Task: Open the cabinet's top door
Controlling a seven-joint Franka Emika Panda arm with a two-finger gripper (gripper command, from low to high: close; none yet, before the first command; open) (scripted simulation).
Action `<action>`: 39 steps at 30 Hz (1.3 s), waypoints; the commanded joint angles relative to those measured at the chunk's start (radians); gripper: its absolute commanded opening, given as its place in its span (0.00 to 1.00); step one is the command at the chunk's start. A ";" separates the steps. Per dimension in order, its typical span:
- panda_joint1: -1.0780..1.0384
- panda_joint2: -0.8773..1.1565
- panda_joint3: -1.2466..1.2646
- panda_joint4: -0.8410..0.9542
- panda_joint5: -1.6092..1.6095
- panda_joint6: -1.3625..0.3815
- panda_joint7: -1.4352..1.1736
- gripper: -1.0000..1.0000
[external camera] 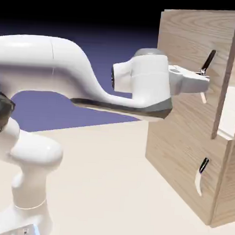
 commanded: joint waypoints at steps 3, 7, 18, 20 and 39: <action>-0.109 -0.029 0.096 -0.082 0.075 -0.044 -0.031 0.00; -0.253 -0.086 0.235 -0.195 0.197 -0.106 -0.083 0.00; -0.518 -0.339 0.616 -0.472 0.655 -0.315 -0.294 0.00; -0.534 -0.386 0.679 -0.506 0.742 -0.360 -0.331 0.00; -0.489 -0.542 1.351 -0.511 1.479 -0.953 -0.487 0.00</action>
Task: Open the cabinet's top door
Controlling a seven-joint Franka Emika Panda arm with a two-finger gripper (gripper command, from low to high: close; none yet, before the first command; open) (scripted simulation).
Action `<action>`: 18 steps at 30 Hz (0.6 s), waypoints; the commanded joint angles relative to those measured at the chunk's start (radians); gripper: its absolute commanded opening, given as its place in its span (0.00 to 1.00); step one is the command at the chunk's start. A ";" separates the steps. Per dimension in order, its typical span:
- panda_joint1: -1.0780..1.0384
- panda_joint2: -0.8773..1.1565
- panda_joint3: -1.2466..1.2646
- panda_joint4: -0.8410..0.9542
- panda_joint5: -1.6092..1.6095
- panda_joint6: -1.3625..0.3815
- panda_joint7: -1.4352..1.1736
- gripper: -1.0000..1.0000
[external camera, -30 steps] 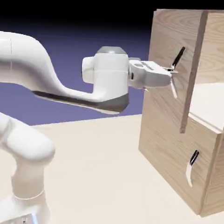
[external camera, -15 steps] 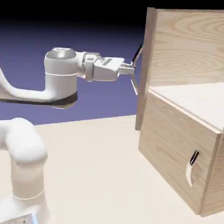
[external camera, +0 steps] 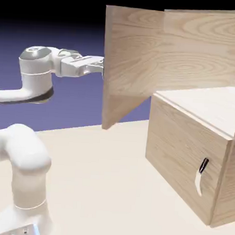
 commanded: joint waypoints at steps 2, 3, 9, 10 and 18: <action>-0.011 0.020 0.073 0.036 0.062 -0.069 0.001 0.00; -0.020 0.031 0.109 0.058 0.092 -0.103 0.003 0.00; -0.125 0.113 0.326 0.230 0.258 -0.317 0.010 0.00; -0.151 0.128 0.362 0.266 0.281 -0.354 0.011 0.00; -0.357 0.245 0.586 0.549 0.386 -0.625 0.033 0.00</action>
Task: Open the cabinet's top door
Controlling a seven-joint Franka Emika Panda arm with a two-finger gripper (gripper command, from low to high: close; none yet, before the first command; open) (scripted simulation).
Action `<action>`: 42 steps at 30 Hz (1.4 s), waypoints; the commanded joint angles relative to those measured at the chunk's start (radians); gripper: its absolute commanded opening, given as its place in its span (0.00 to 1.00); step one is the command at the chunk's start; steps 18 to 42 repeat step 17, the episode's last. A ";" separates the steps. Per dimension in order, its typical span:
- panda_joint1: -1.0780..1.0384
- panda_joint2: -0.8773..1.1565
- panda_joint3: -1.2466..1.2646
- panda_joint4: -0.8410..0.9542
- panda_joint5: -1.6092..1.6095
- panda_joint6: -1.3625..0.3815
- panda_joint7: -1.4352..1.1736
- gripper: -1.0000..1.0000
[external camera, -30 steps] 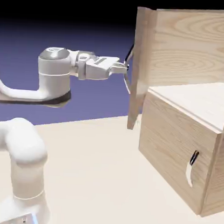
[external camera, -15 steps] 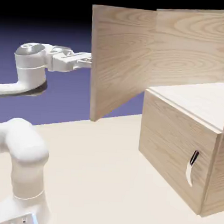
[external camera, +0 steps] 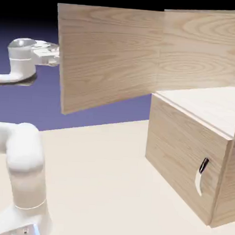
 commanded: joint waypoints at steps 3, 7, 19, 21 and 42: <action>-0.102 0.011 0.076 0.109 0.035 -0.080 -0.012 0.00; -0.238 0.011 0.163 0.254 0.071 -0.179 -0.036 0.00; -0.563 -0.038 0.316 0.616 0.120 -0.399 -0.133 0.00; -0.563 -0.038 0.316 0.616 0.120 -0.399 -0.133 0.00; -0.563 -0.038 0.316 0.616 0.120 -0.399 -0.133 0.00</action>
